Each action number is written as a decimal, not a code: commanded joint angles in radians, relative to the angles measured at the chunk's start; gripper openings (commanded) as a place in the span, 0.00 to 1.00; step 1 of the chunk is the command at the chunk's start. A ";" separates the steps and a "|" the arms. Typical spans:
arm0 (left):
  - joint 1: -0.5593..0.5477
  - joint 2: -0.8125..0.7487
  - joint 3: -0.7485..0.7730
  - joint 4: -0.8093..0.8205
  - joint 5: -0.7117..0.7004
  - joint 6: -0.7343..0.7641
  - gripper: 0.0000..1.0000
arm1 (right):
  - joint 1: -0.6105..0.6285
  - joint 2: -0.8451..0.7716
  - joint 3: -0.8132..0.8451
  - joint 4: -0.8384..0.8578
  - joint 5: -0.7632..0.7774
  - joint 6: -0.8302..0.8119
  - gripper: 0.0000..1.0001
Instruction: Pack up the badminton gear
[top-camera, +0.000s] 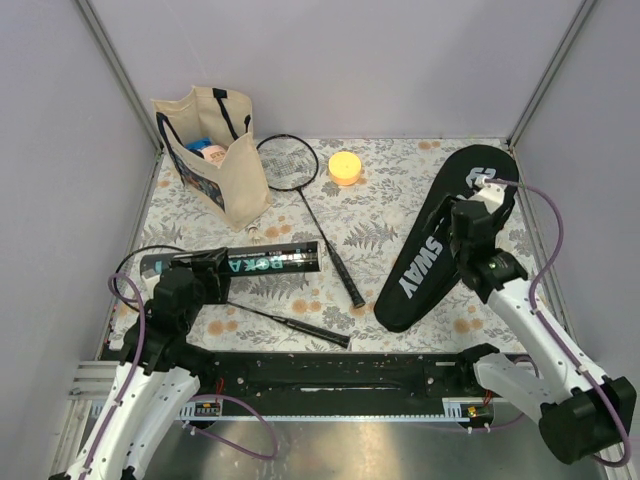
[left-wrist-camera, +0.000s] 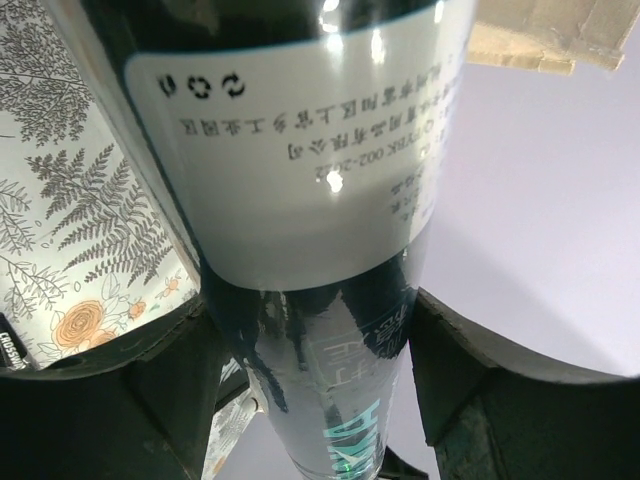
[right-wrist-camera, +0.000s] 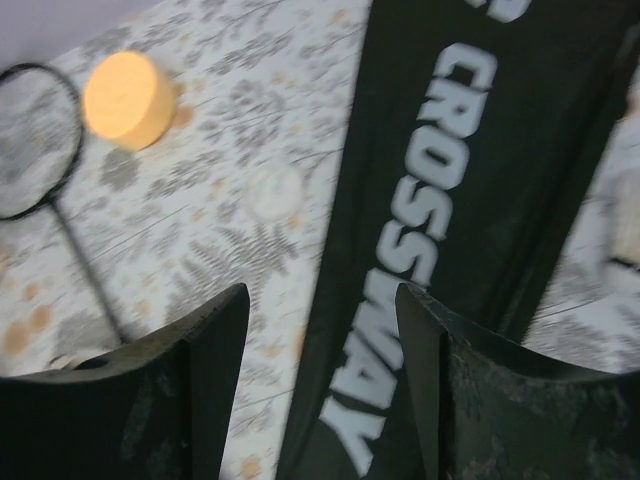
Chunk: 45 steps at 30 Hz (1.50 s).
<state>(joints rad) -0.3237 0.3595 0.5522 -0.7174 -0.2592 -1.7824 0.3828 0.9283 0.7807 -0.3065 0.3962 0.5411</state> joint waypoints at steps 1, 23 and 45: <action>-0.002 -0.030 -0.012 0.032 0.011 0.023 0.46 | -0.146 0.096 0.147 -0.086 0.085 -0.300 0.70; -0.026 0.055 0.120 -0.095 -0.021 0.057 0.46 | -0.642 0.889 0.729 -0.536 -0.239 -0.535 0.85; -0.026 0.098 0.198 -0.116 -0.063 0.084 0.46 | -0.794 1.066 0.870 -0.648 -0.580 -0.578 0.83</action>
<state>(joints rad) -0.3477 0.4667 0.7013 -0.8852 -0.2920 -1.7149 -0.3862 1.9823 1.5776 -0.9371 -0.0998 -0.0116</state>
